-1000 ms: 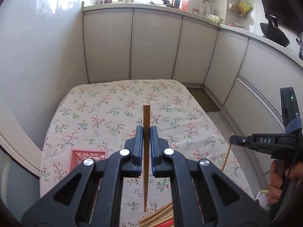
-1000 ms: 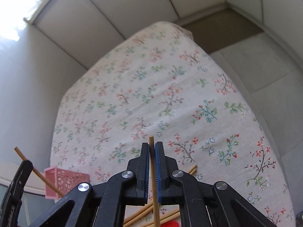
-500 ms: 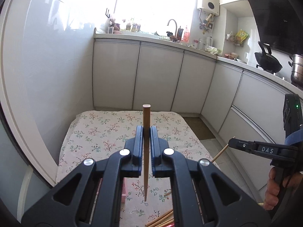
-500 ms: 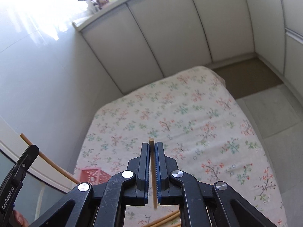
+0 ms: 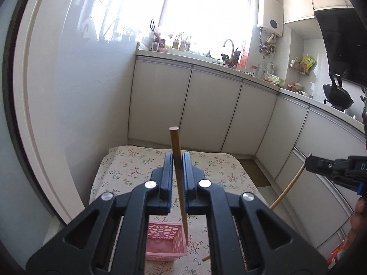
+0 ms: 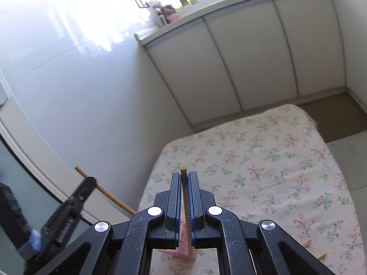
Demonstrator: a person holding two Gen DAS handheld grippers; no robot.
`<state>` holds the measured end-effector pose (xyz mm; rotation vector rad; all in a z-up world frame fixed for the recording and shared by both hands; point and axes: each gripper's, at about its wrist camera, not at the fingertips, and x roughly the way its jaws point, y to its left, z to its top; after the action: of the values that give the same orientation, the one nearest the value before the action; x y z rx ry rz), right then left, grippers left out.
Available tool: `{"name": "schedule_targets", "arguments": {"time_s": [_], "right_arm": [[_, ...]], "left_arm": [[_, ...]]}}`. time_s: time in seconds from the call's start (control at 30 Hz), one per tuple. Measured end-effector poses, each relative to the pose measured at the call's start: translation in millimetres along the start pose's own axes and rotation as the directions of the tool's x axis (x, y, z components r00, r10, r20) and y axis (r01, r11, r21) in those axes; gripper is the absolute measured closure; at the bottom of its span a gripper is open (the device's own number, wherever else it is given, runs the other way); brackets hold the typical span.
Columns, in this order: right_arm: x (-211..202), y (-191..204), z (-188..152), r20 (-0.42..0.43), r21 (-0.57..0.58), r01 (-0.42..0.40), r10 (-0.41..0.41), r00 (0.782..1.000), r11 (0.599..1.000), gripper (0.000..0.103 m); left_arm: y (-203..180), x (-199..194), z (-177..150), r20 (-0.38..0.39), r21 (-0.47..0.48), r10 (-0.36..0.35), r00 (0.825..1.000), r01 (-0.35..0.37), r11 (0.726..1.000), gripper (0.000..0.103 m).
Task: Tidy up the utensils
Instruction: 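Lift the held chopsticks and carry both tools over the pink mesh holder, then open the left tool to drop its chopstick into the holder while the right tool releases its own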
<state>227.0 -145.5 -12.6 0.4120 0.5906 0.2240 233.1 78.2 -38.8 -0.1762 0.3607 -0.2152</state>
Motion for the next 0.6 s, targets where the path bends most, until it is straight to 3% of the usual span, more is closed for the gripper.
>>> {"name": "schedule_targets", "arguments": {"time_s": [0.3, 0.6], "right_arm": [[12, 25, 9, 0.02, -0.021, -0.042, 0.042, 0.999, 0.999, 0.099], [40, 13, 8, 0.007, 0.032, -0.058, 0.058, 0.998, 0.998, 0.099]], "left_arm": [[1, -25, 14, 0.099, -0.013, -0.022, 0.995, 0.023, 1.0, 0.095], [-6, 4, 3, 0.034, 0.092, 0.0, 0.999, -0.003, 0.996, 0.095]]}}
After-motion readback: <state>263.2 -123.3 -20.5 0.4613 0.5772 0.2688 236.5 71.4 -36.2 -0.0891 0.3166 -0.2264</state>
